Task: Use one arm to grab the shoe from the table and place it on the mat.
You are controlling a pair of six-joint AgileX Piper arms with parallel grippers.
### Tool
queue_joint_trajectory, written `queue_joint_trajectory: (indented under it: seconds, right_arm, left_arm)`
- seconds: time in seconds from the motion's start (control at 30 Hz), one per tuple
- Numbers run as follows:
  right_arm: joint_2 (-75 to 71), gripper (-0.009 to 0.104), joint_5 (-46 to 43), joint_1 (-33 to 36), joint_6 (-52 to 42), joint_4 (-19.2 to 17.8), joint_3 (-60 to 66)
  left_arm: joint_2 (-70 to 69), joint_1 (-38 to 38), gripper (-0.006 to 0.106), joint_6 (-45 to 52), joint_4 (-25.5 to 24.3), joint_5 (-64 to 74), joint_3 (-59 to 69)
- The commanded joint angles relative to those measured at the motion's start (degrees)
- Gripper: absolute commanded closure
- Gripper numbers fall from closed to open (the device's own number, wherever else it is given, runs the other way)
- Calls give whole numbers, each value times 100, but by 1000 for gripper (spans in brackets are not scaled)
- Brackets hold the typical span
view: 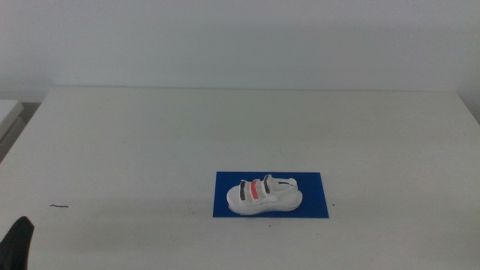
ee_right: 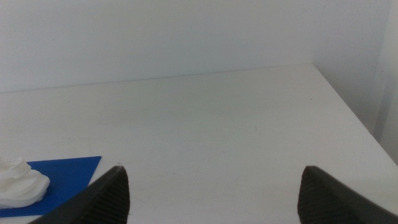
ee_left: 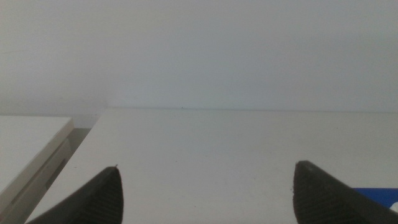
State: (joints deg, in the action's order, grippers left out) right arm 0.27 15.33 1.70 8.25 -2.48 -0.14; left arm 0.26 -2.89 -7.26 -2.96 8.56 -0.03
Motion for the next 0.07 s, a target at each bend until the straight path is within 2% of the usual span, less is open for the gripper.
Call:
queue_joint_trajectory:
  seconds: [0.0, 0.03]
  right_arm:
    - [-27, 16, -37, -1, -35, -27, 14]
    - [-27, 16, -37, -1, -35, -27, 14]
  left_arm:
    - [-26, 13, 7, -11, -8, -19, 3]
    - [-26, 13, 7, -11, -8, -19, 3]
